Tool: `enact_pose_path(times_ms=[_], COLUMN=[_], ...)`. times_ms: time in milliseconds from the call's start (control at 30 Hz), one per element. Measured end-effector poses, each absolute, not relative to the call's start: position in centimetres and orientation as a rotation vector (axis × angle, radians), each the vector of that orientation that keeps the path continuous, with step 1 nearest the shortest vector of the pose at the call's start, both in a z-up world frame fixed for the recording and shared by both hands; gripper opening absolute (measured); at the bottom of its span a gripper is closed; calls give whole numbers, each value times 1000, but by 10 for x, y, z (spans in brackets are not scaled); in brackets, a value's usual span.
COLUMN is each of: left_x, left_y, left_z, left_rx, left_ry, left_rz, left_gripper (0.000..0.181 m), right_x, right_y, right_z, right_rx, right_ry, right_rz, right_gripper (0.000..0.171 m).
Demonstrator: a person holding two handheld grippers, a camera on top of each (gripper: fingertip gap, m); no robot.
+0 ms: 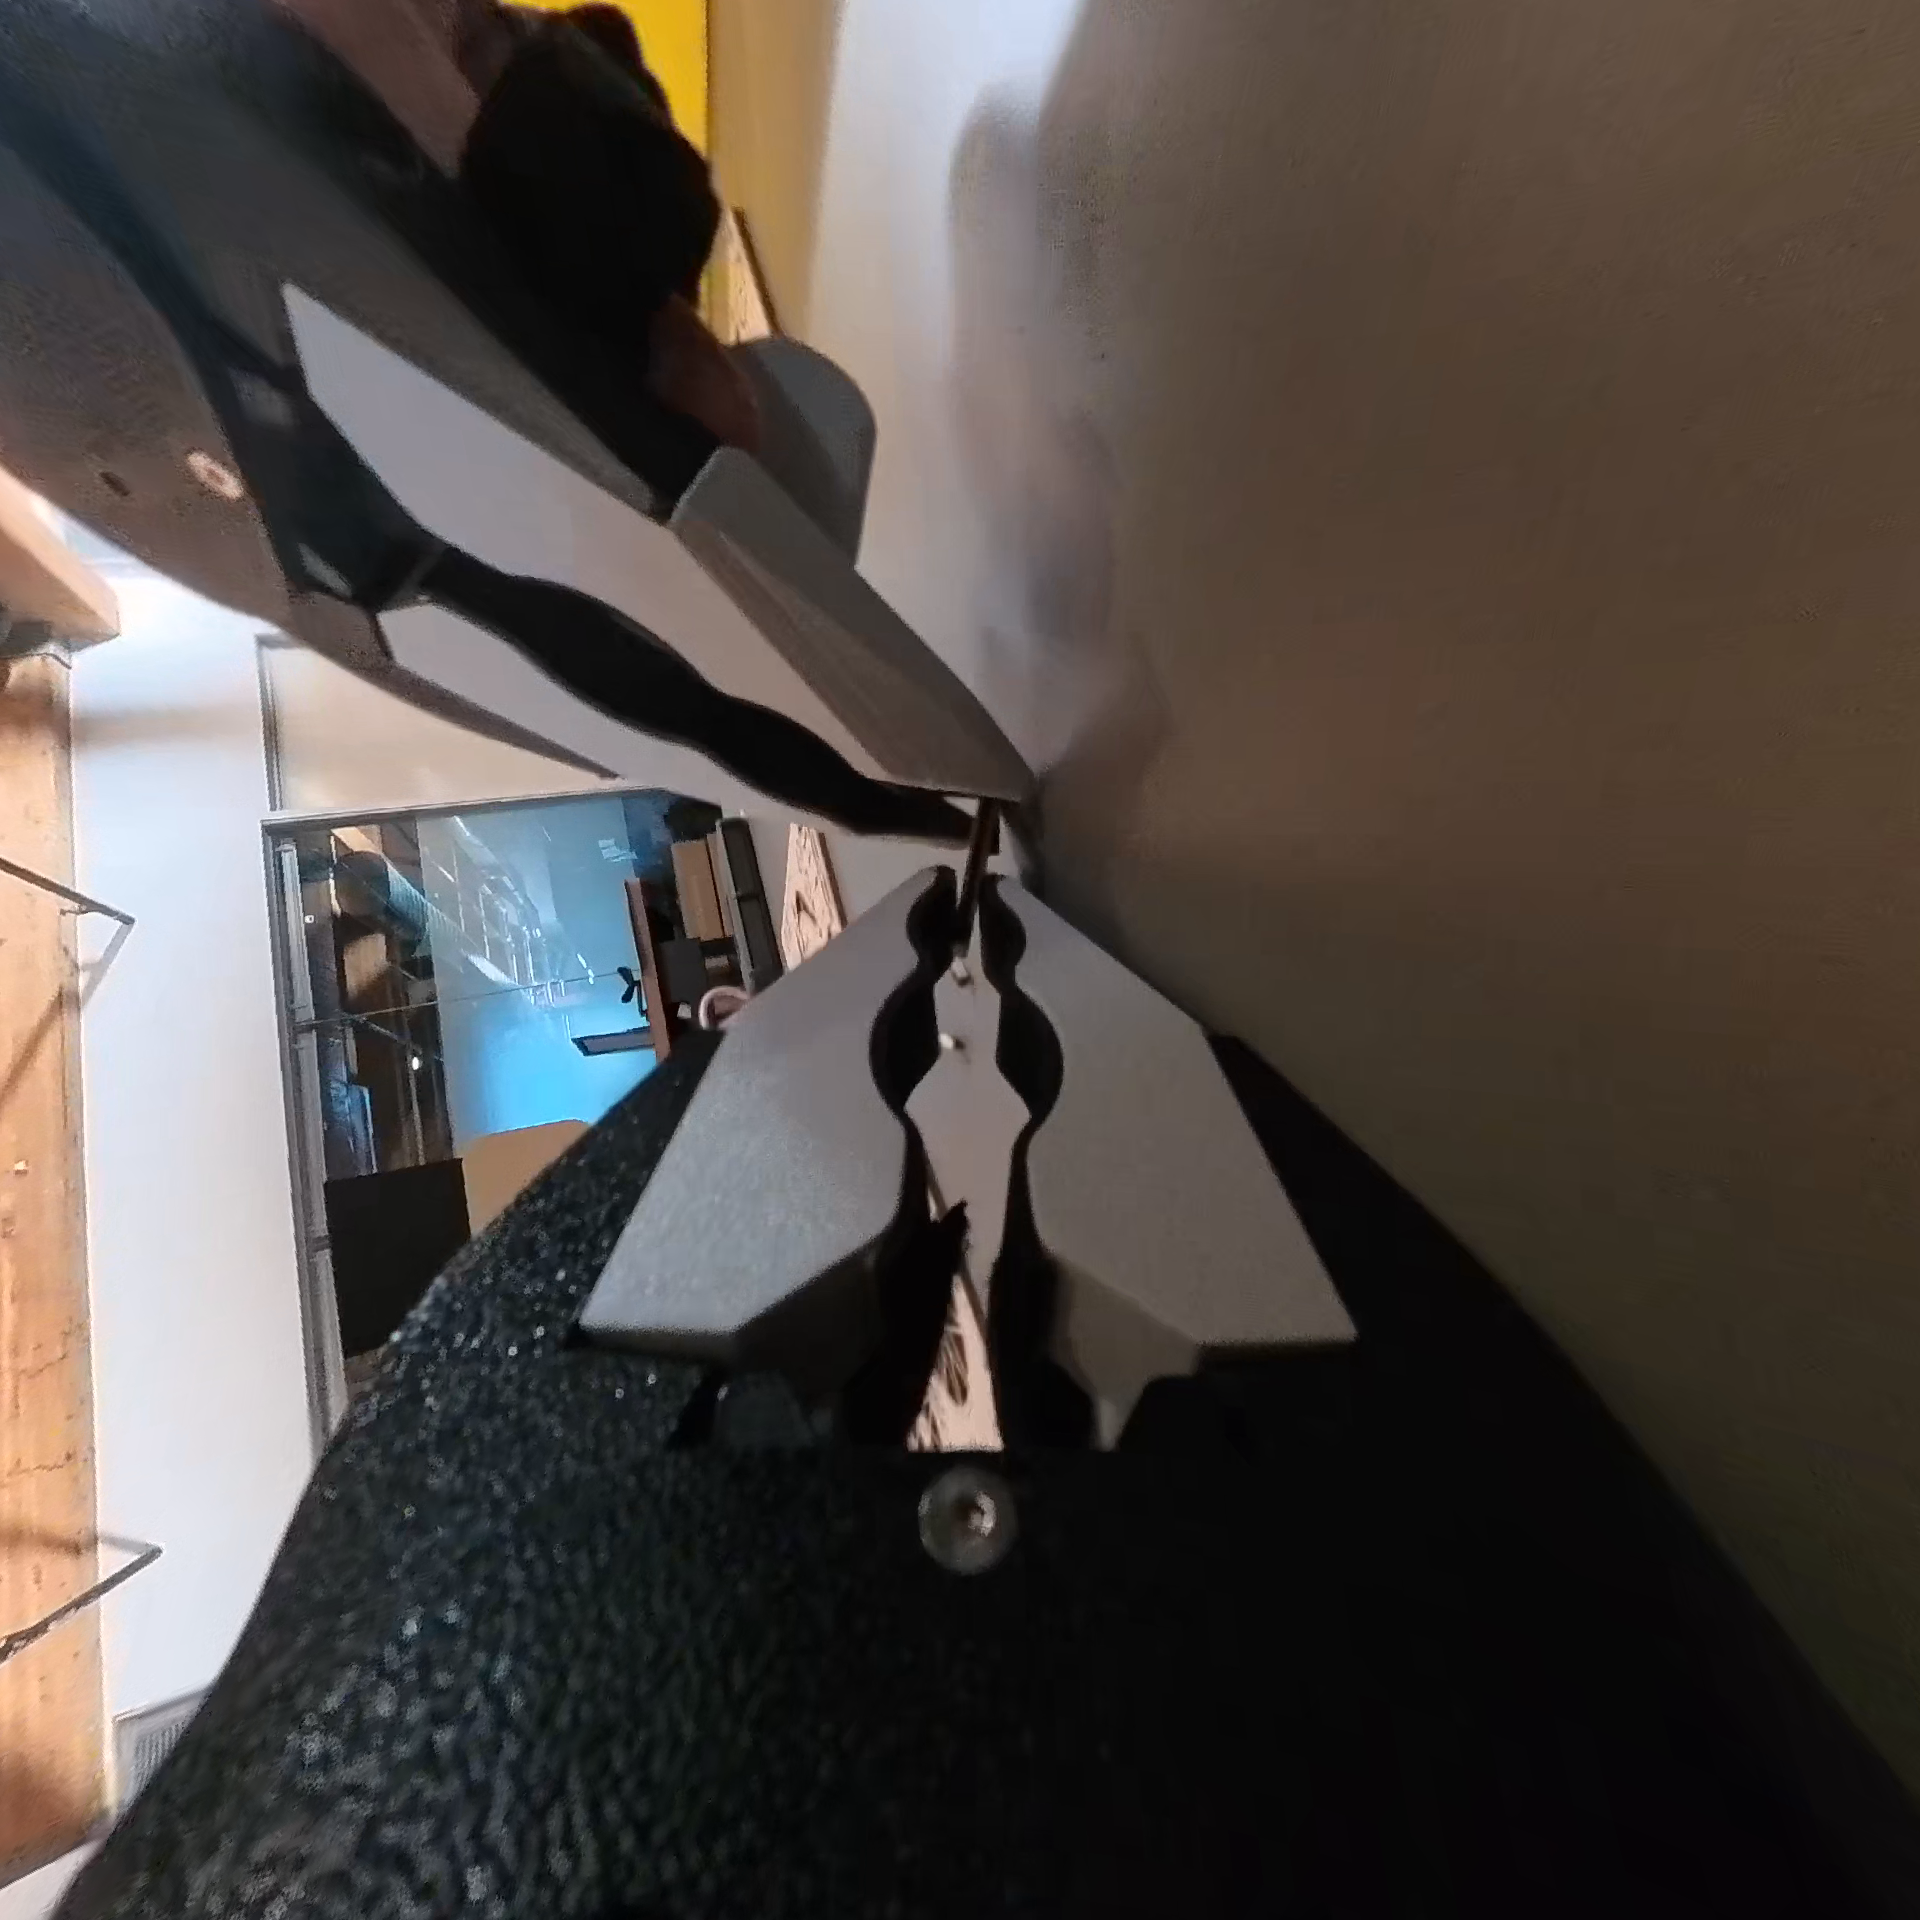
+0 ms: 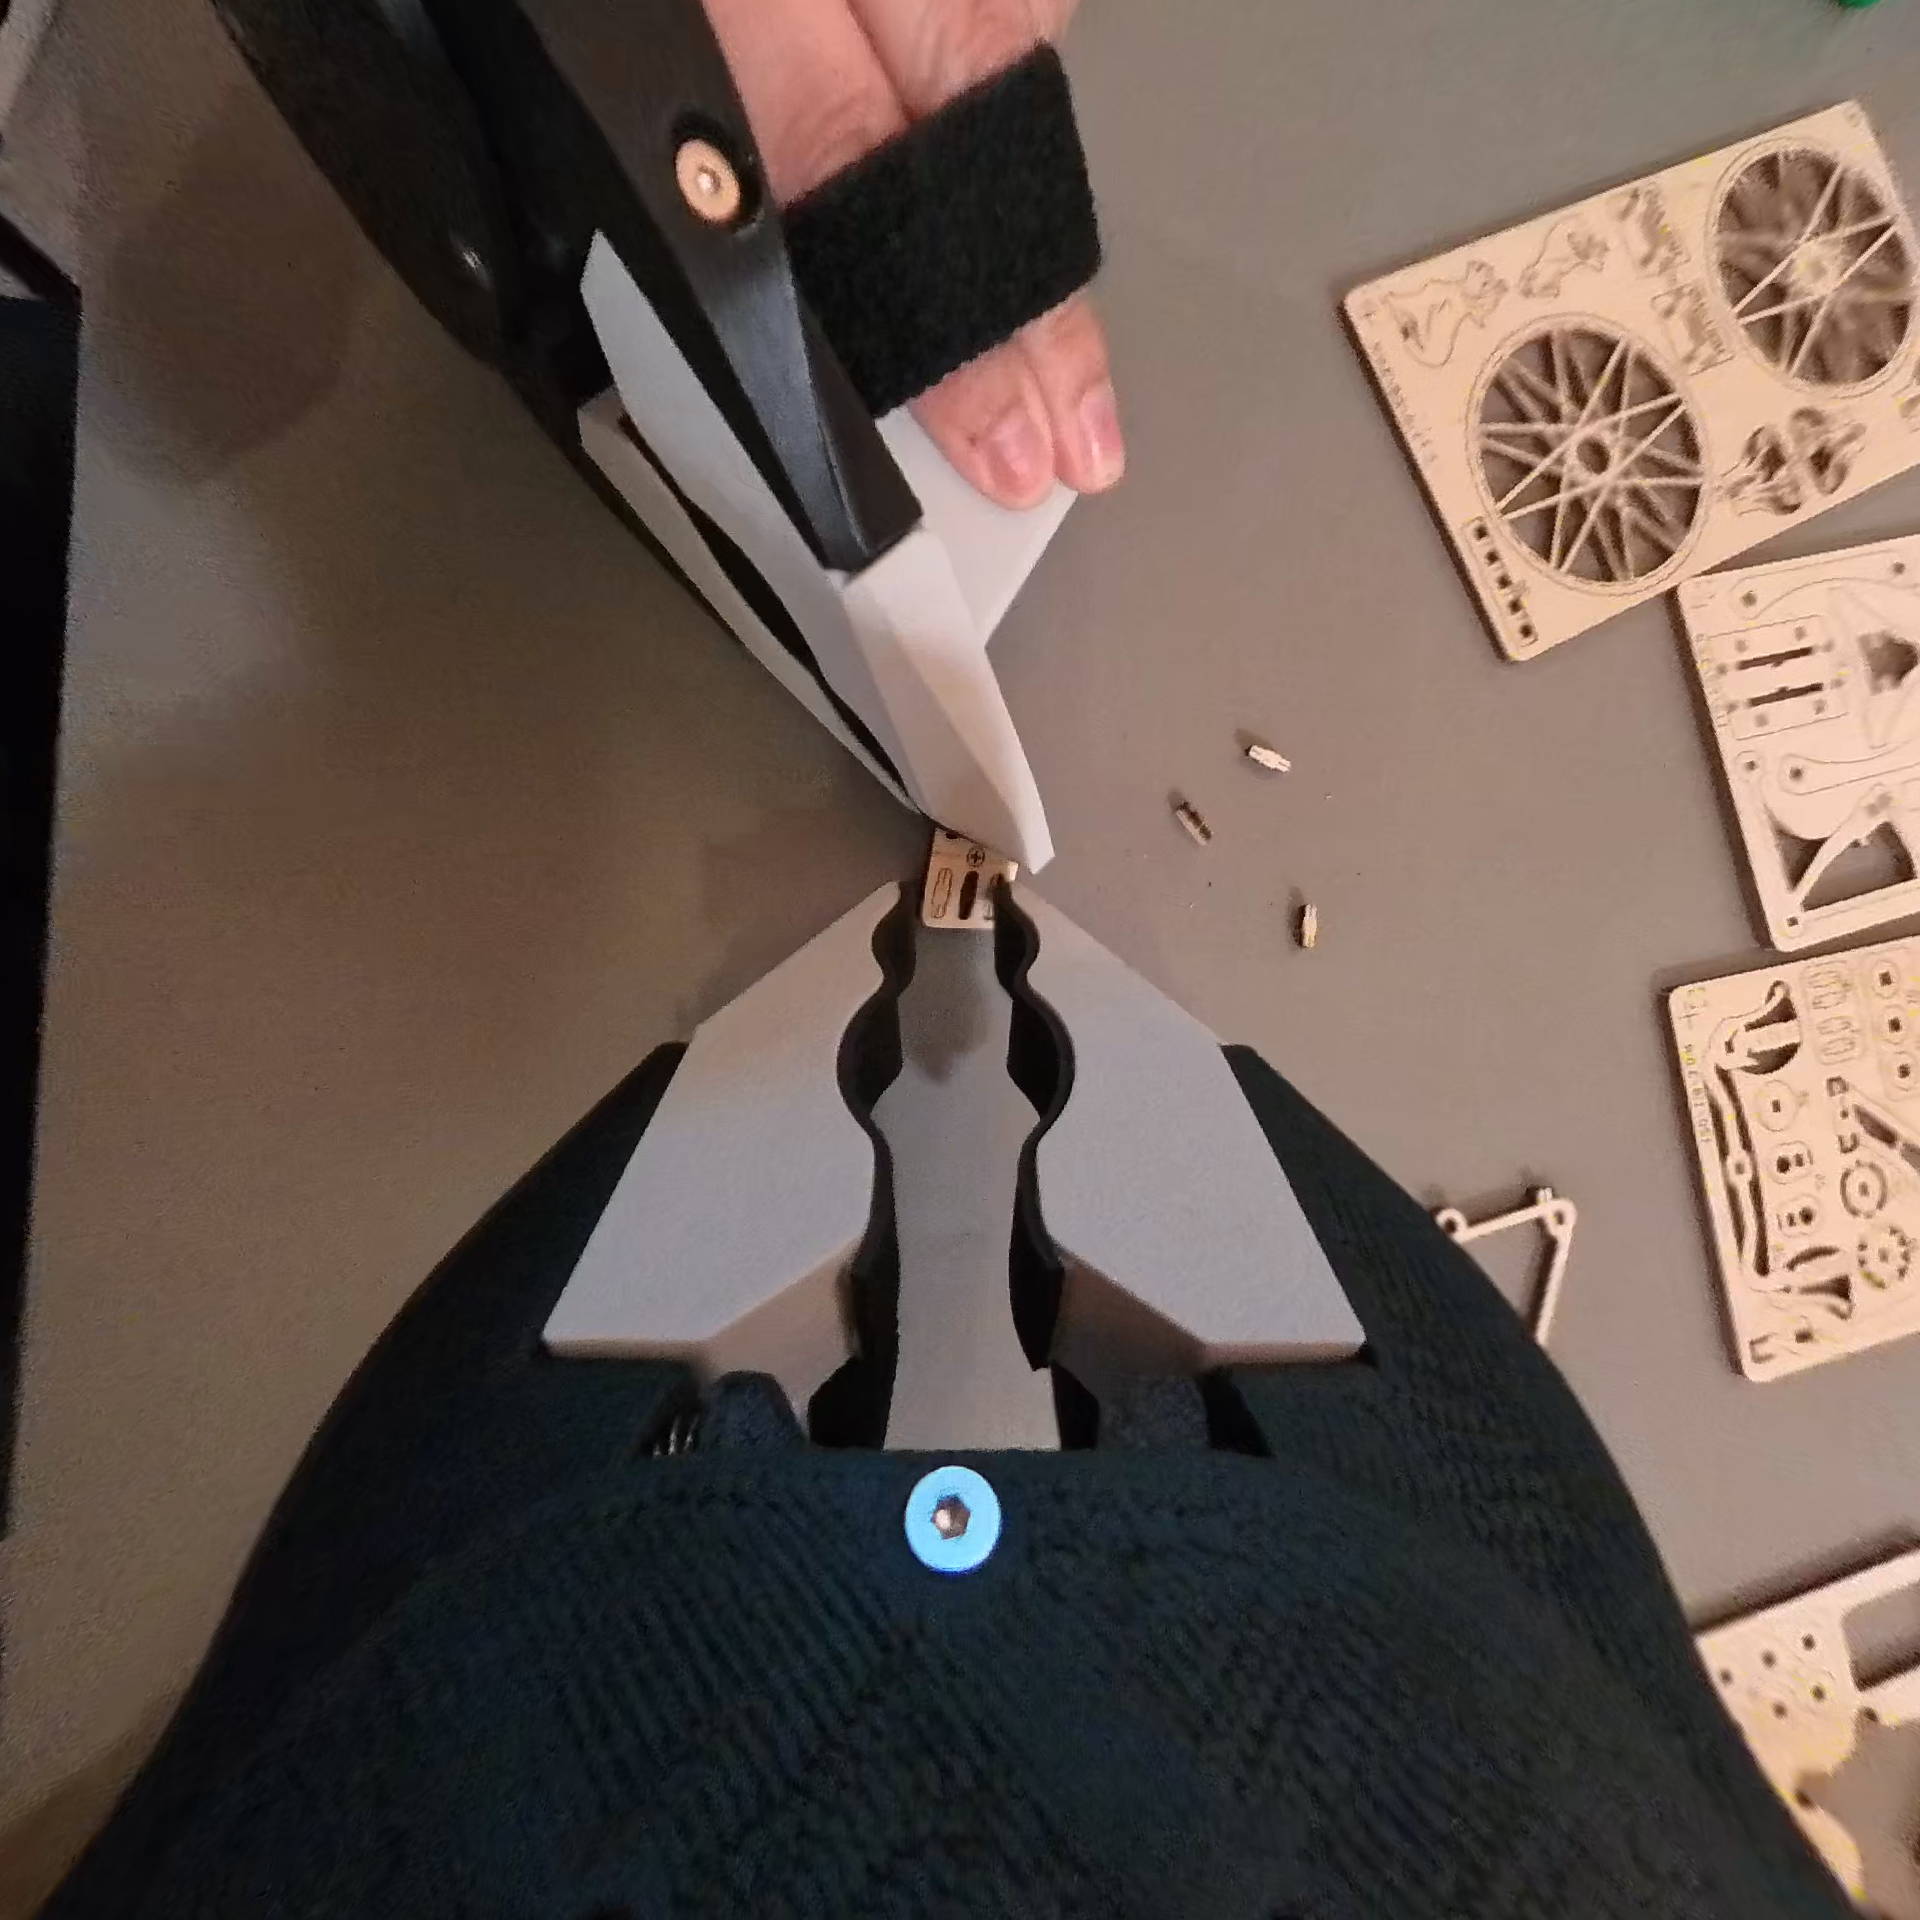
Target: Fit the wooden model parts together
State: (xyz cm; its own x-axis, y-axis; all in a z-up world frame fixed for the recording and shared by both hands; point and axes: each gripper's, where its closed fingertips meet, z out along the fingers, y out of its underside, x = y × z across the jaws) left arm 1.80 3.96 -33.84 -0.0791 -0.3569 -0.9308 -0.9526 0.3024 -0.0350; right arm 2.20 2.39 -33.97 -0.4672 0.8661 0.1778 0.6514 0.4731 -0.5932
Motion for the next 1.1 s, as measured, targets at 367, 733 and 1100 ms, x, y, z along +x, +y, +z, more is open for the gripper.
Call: enact_pose_path(times_ms=[367, 733, 1100], left_x=[8, 7, 10], left_y=[40, 24, 18], left_z=[-282, -232, -226], left_rx=[-1526, -1429, -1378], left_ry=[1007, 590, 577], left_rz=[-57, -922, -1044], left_gripper=[0, 0, 0], right_x=[-4, -4, 2], right_y=[30, 19, 20], right_z=[-278, -231, -212], right_rx=[-1048, -923, -887], right_ry=[-1781, -1437, -1320], right_rz=[1068, 1450, 1547], right_gripper=[17, 10, 14])
